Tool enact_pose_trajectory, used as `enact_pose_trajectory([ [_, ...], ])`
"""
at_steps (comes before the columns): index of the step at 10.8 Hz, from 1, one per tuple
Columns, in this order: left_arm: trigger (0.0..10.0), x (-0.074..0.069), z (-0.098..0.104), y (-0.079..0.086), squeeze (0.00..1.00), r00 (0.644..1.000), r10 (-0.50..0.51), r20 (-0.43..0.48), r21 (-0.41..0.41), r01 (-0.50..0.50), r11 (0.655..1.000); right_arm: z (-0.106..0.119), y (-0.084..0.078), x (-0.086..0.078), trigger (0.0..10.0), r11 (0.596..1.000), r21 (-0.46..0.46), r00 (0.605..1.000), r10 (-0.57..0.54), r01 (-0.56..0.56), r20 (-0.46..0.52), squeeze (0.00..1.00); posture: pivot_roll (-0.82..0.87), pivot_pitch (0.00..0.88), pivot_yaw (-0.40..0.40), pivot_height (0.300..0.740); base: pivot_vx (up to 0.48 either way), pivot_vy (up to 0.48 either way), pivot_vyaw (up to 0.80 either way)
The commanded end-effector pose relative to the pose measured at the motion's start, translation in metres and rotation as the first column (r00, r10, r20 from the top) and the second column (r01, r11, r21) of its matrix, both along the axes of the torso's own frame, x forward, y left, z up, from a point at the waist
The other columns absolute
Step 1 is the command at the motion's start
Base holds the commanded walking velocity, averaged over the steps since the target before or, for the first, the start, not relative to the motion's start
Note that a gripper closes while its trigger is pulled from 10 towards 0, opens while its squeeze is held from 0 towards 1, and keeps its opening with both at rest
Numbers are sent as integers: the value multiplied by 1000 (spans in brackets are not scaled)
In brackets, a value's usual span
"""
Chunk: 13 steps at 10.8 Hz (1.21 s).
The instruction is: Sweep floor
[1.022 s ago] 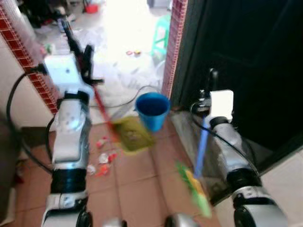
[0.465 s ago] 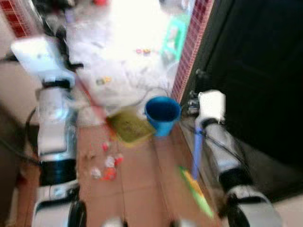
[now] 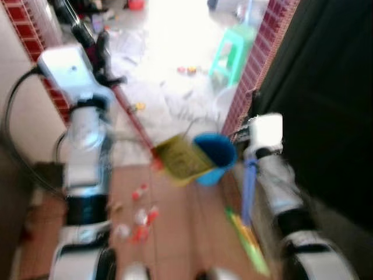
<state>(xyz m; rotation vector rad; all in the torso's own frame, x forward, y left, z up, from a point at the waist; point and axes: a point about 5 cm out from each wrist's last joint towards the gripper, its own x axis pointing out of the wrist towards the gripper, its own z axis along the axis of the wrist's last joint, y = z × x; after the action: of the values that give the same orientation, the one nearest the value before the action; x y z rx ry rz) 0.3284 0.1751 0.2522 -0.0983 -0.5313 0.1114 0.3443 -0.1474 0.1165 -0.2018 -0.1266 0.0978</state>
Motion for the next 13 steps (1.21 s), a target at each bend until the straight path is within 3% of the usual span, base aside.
enact_pose_trajectory([
  [1,10000,-5,19,-8,0,995,-17,94,24,15,1000,11,-9,3,10000,1000,3,999,-24,23,45,0,-92,22,-18,740,435,0,0],
  [4,10000,-4,16,-11,0,996,-31,87,20,29,999,12,-8,5,10000,1000,1,999,-23,23,48,0,-90,21,-17,740,425,0,0],
  [11,10000,-4,12,-20,0,995,-65,69,15,64,998,7,-13,7,10000,997,-39,998,-60,61,21,0,-88,10,-16,740,379,-289,0],
  [13,10000,-3,5,-29,0,992,-122,36,21,121,992,7,-12,7,10000,998,-37,998,-54,55,17,0,-88,8,-16,740,0,0,0],
])
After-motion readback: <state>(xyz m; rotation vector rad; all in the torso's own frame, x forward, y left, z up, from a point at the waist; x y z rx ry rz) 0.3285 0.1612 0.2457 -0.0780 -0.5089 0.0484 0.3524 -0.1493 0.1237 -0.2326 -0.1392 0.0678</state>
